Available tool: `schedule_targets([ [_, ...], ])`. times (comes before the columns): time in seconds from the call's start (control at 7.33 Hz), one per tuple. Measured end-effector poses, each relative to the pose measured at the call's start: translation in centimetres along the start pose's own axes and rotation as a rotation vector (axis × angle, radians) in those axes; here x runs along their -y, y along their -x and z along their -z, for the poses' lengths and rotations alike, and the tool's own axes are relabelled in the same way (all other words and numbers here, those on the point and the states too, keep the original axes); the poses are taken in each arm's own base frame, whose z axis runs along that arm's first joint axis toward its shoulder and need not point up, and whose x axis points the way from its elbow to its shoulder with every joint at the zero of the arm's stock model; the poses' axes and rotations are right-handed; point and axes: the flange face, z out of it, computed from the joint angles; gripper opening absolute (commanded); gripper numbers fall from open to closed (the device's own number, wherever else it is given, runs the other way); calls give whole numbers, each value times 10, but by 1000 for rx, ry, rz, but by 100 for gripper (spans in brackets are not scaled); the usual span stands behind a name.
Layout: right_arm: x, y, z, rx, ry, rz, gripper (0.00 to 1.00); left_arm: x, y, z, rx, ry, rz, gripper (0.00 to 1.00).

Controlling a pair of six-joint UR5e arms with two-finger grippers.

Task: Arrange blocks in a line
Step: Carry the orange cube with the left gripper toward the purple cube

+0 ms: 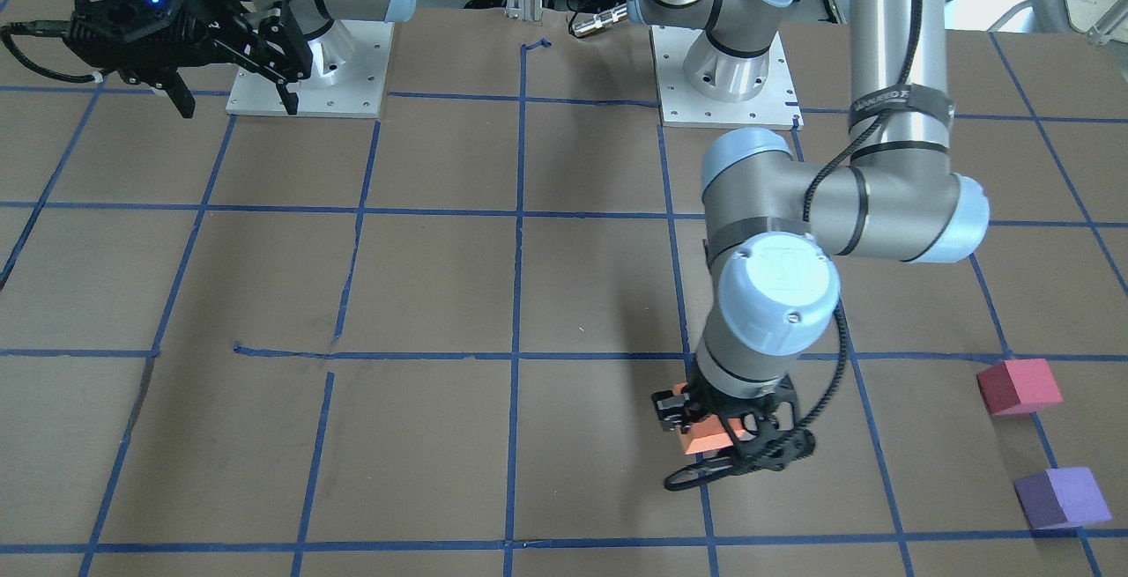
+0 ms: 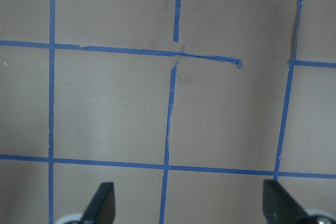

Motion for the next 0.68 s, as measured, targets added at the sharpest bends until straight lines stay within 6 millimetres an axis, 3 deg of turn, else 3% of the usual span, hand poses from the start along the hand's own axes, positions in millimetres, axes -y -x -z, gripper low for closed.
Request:
schedule_targets([
  [0.27,0,0,-1,0,1,-4,100,32,80,5,-6,19,60,0],
  [0.68,0,0,-2,1,3,-5,100,70,176,5,-13,8,-117,0],
])
